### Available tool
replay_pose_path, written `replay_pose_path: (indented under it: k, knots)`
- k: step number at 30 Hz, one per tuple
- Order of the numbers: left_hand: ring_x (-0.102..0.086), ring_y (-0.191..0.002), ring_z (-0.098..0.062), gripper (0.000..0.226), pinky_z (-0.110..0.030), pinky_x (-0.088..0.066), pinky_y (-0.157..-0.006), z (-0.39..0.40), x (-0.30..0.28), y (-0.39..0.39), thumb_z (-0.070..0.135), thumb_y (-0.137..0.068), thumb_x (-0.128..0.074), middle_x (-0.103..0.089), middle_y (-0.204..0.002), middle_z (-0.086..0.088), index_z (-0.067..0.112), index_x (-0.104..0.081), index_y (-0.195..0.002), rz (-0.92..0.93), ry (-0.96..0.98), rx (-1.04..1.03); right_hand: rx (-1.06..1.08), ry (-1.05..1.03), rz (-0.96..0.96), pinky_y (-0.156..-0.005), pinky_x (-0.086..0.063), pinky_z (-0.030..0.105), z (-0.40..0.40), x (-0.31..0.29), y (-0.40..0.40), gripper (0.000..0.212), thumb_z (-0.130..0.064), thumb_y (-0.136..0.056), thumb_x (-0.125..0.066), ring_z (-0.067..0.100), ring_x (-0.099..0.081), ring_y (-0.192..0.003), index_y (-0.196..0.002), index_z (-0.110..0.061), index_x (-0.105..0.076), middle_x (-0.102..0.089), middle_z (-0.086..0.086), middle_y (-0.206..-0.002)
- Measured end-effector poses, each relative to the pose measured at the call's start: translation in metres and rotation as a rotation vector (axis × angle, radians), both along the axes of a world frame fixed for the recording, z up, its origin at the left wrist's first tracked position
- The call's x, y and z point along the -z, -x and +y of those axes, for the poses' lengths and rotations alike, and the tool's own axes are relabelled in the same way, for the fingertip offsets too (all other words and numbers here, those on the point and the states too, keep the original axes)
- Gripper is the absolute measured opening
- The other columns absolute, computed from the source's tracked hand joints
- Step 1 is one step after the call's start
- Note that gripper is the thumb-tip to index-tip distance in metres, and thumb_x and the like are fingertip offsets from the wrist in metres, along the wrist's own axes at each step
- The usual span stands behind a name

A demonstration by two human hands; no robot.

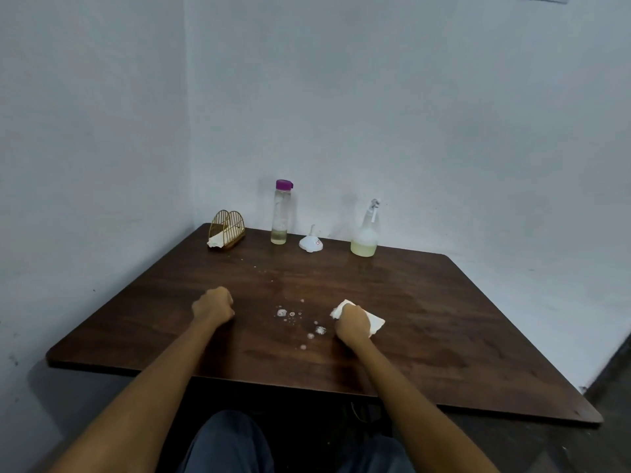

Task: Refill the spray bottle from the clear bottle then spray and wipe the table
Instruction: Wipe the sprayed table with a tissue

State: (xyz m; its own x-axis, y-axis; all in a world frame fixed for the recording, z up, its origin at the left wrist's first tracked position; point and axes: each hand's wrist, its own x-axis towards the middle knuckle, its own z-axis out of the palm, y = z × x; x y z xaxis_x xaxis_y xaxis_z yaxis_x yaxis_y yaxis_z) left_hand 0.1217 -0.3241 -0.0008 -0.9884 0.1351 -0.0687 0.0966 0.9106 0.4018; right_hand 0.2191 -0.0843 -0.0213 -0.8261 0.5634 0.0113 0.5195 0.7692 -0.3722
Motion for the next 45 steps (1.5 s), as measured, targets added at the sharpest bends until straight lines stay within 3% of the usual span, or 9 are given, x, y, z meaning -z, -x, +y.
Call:
replay_pose_path:
  k: [3,8,15,21,26,30,38,41,45]
  knots:
    - [-0.055,-0.119,-0.020,0.038,-0.034,-0.044,-0.097,-0.005,0.000,0.001,0.026,-0.085,-0.069,-0.061,-0.125,-0.004,0.018,-0.060,-0.120,-0.020,0.061,0.011,-0.087,0.007,-0.008,-0.079,-0.048,0.027,-0.040,0.005,0.021,0.014,-0.010,-0.091,-0.048,0.025,-0.060,-0.108,-0.084,-0.006,-0.060,-0.065,0.008,-0.090]
    - [-0.055,-0.120,-0.020,0.030,-0.034,-0.045,-0.100,-0.015,0.004,0.008,0.009,-0.086,-0.066,-0.061,-0.126,-0.005,0.018,-0.064,-0.115,-0.046,0.026,-0.040,-0.394,0.037,0.026,-0.102,-0.038,0.039,-0.117,0.008,0.044,0.029,-0.008,-0.089,-0.047,0.036,-0.051,-0.119,-0.113,0.001,-0.059,-0.057,0.022,-0.123]
    - [-0.054,-0.119,-0.025,0.041,-0.032,-0.045,-0.094,-0.008,-0.008,0.008,0.020,-0.087,-0.067,-0.056,-0.128,-0.010,0.012,-0.054,-0.125,-0.080,0.281,-0.084,-0.541,0.046,0.014,-0.099,-0.040,0.039,-0.114,0.004,0.035,0.036,-0.008,-0.086,-0.048,0.036,-0.051,-0.121,-0.121,0.001,-0.056,-0.055,0.021,-0.129]
    - [-0.045,-0.127,-0.030,0.052,-0.035,-0.046,-0.095,0.005,-0.009,0.003,0.034,-0.086,-0.066,-0.050,-0.134,-0.014,0.010,-0.050,-0.129,-0.093,0.404,-0.078,-0.089,-0.012,0.025,-0.098,-0.039,0.034,0.018,-0.001,-0.014,0.032,-0.010,-0.092,-0.044,0.033,-0.055,-0.118,-0.116,0.004,-0.060,-0.060,0.021,-0.124]
    - [-0.037,-0.133,-0.031,0.054,-0.038,-0.043,-0.098,0.009,-0.012,0.001,0.034,-0.088,-0.065,-0.043,-0.141,-0.015,0.010,-0.047,-0.133,-0.109,0.379,-0.098,0.199,0.041,0.054,-0.085,-0.046,0.032,0.032,0.000,-0.031,0.018,-0.007,-0.085,-0.044,0.029,-0.061,-0.103,-0.084,-0.012,-0.061,-0.068,0.011,-0.106]
    - [-0.036,-0.132,-0.031,0.057,-0.041,-0.040,-0.101,-0.004,-0.006,-0.003,0.041,-0.086,-0.066,-0.045,-0.140,-0.015,0.011,-0.050,-0.132,-0.074,0.250,-0.096,0.063,0.095,0.092,-0.097,-0.045,0.036,-0.037,0.004,0.001,0.028,-0.013,-0.085,-0.049,0.033,-0.056,-0.113,-0.109,-0.002,-0.061,-0.063,0.017,-0.116]
    - [-0.037,-0.131,-0.028,0.040,-0.044,-0.039,-0.103,-0.021,0.011,-0.020,0.010,-0.097,-0.044,-0.046,-0.139,-0.010,0.022,-0.054,-0.133,0.071,0.163,-0.112,-0.537,0.087,0.049,-0.097,-0.038,0.038,-0.163,0.009,0.013,0.020,-0.008,-0.085,-0.049,0.035,-0.050,-0.117,-0.100,-0.002,-0.061,-0.057,0.020,-0.123]
    - [-0.039,-0.130,-0.028,0.036,-0.044,-0.040,-0.103,-0.020,0.010,-0.024,0.013,-0.097,-0.045,-0.048,-0.137,-0.009,0.021,-0.057,-0.130,0.095,0.192,-0.128,-0.500,0.074,0.096,-0.101,-0.037,0.036,-0.129,0.009,-0.007,0.037,-0.010,-0.088,-0.048,0.033,-0.051,-0.122,-0.122,-0.002,-0.060,-0.057,0.018,-0.131]
    - [-0.038,-0.127,-0.030,0.032,-0.044,-0.037,-0.102,-0.010,0.018,-0.036,0.017,-0.098,-0.045,-0.046,-0.134,-0.011,0.016,-0.058,-0.127,0.138,0.208,-0.127,-0.240,0.090,0.154,-0.101,-0.039,0.036,-0.046,0.005,-0.038,0.034,-0.012,-0.094,-0.043,0.033,-0.055,-0.119,-0.121,-0.003,-0.061,-0.062,0.021,-0.125]
